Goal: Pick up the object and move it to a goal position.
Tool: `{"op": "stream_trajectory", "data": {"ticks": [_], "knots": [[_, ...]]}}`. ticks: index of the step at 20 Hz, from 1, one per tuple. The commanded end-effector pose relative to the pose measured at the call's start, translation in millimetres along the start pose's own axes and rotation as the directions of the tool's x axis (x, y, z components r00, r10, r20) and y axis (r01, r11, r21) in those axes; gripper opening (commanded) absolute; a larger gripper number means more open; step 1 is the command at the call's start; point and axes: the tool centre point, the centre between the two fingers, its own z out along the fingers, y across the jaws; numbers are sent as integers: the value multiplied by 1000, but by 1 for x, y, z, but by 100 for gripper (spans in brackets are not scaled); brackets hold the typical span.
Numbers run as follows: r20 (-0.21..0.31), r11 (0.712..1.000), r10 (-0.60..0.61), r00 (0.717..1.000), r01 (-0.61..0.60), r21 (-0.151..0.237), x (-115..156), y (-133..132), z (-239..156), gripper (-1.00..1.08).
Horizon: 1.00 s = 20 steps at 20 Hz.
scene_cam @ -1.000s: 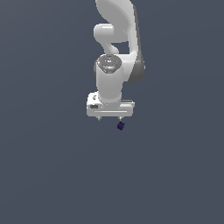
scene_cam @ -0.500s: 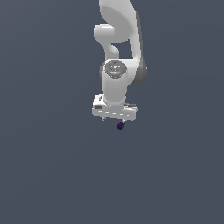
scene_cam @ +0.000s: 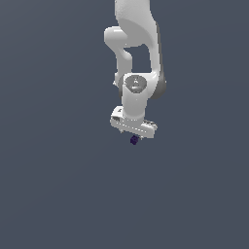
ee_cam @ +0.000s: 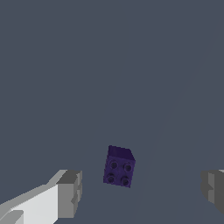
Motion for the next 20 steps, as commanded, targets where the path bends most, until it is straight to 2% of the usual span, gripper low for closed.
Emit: {"op": "stream_trajectory", "data": {"ticks": [1,10,20], "knots": [[-3,999,54,999,-54,2,-6,-3,8,100],[-9,985,170,985,-170,6,-19,-10,24,100],[-10,982,188,982,-188,6,-22,-12,30,100]]}}
